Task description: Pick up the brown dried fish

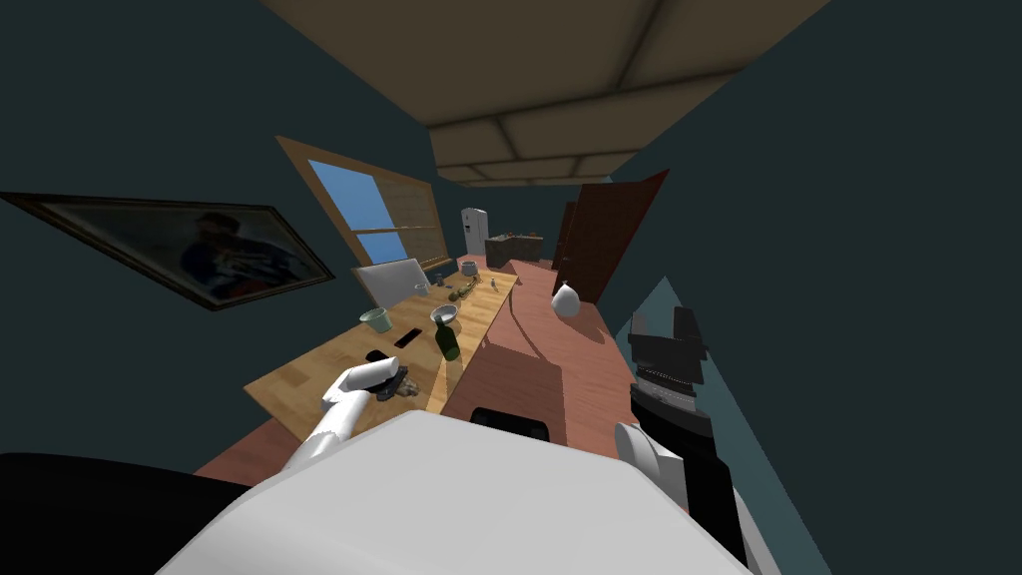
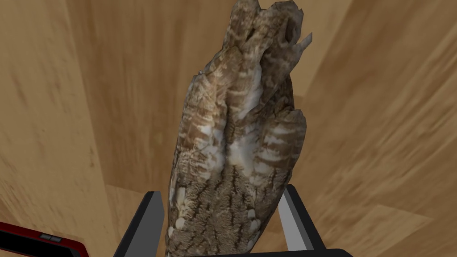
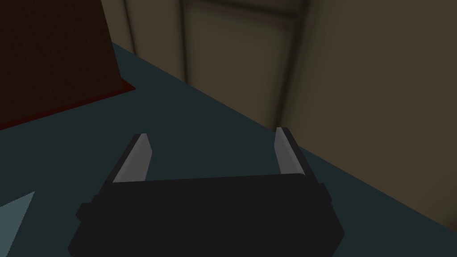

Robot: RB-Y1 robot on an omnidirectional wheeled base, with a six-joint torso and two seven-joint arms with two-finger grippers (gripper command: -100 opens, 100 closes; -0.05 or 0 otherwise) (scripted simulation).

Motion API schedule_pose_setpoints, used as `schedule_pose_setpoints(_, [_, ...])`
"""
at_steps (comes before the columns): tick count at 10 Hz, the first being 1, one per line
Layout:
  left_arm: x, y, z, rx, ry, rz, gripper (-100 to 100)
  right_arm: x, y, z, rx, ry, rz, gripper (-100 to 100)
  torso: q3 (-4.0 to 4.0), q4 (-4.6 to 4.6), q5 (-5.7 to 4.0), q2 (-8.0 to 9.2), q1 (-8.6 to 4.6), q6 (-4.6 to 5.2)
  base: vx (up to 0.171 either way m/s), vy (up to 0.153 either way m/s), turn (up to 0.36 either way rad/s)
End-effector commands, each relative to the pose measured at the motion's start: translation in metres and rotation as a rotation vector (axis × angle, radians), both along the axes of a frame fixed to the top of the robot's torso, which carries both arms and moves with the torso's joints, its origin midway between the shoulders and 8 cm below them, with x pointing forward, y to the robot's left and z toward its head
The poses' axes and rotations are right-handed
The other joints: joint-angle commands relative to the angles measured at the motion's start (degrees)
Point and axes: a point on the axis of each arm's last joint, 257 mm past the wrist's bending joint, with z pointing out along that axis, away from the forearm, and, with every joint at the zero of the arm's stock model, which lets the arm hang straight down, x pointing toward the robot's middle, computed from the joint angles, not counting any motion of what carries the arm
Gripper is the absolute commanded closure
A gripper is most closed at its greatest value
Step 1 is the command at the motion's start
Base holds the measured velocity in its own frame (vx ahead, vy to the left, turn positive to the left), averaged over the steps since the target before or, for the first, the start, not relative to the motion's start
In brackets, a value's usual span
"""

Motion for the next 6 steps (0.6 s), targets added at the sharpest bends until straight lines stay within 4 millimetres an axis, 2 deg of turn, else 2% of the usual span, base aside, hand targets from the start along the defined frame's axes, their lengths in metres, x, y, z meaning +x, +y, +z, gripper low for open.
schedule_pose_setpoints(1, [0.0,0.0,0.0,0.0,0.0,0.0,0,0.0,0.0,0.0,0.0,0.0,0.0,0,0.0,0.0,0.0,0.0,0.0,0.0,0.0,0.0,0.0])
schedule_pose_setpoints(2, [0.0,0.005,0.009,0.0,-0.001,0.0,100,0.0,0.0,0.0,0.0,0.0,0.0,0,0.0,0.0,0.0,0.0,-0.01,0.0,-0.015,-0.032,0.01])
schedule_pose_setpoints(4, [0.0,0.01,0.02,0.001,0.001,-0.001,100,0.0,0.0,0.0,0.0,0.0,0.0,0,0.05,0.02,-0.07,0.08,-0.2,-0.02,-0.01,-0.053,0.013])
schedule_pose_setpoints(5, [0.0,0.008,0.017,0.002,-0.002,0.0,100,0.0,0.0,0.0,0.0,0.0,0.0,0,0.03,0.01,-0.08,0.05,-0.27,0.01,-0.002,-0.028,0.008])
schedule_pose_setpoints(6, [0.0,0.008,0.017,0.001,0.0,0.0,0,0.0,0.0,0.0,0.0,0.0,0.0,0,0.02,0.01,-0.06,0.03,-0.18,0.02,-0.001,-0.006,0.001])
